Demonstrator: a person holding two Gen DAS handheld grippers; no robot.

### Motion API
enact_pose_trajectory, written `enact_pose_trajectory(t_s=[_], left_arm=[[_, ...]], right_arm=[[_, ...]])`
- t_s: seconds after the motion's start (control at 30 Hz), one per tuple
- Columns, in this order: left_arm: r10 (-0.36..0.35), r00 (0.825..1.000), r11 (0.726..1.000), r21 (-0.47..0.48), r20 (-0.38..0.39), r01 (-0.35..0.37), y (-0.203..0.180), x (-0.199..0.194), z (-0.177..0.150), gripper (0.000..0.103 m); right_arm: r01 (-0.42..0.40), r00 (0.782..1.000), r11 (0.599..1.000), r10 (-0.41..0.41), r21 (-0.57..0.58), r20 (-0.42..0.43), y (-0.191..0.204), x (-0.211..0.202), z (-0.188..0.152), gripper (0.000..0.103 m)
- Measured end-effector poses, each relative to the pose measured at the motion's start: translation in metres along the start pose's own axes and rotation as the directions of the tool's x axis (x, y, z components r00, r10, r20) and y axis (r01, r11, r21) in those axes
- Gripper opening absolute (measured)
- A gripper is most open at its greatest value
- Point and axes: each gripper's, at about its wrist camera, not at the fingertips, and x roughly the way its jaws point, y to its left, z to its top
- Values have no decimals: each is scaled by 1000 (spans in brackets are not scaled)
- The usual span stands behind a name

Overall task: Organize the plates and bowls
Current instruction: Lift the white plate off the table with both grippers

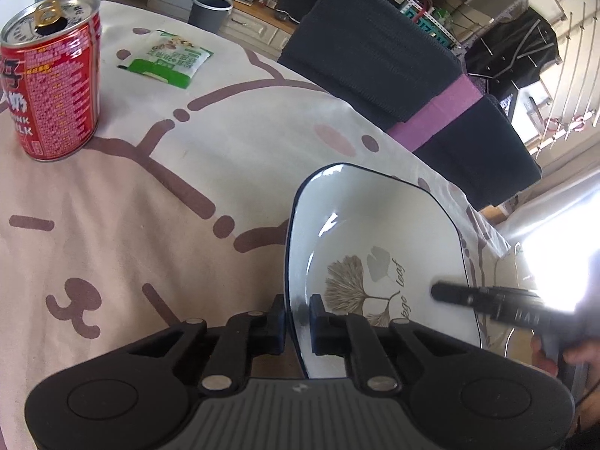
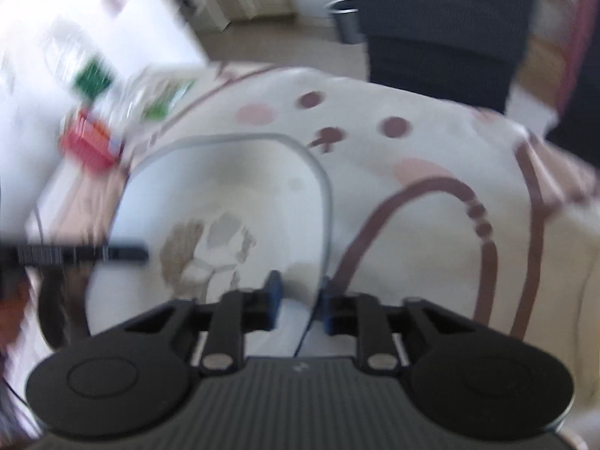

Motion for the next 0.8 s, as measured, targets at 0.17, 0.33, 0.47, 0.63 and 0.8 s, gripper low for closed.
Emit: enact_pose_trajectory(t_s=[0.17, 0.33, 0.47, 0.63, 0.8], left_arm=[[12, 1000, 1000, -7, 11, -12, -3, -1, 0, 13], [6, 999, 1000, 12, 54, -7, -10, -16, 3, 13], [-16, 997, 1000, 11, 79, 16, -18, -32, 3, 13], [-30, 993, 999, 49, 111, 25, -42, -63, -5, 13], [-71, 989, 993, 102, 126, 58, -73, -101, -30, 13]], right_arm=[[20, 999, 1000, -20, -9, 31, 2, -6, -5, 16], [23, 998, 1000, -22, -19, 62, 9, -17, -1, 16], [50, 993, 998, -46, -34, 106, 21, -34, -3, 16], [59, 988, 997, -52, -44, 145, 29, -71, -14, 16], [81, 977, 996, -75, -23, 199, 40, -123, -44, 16]])
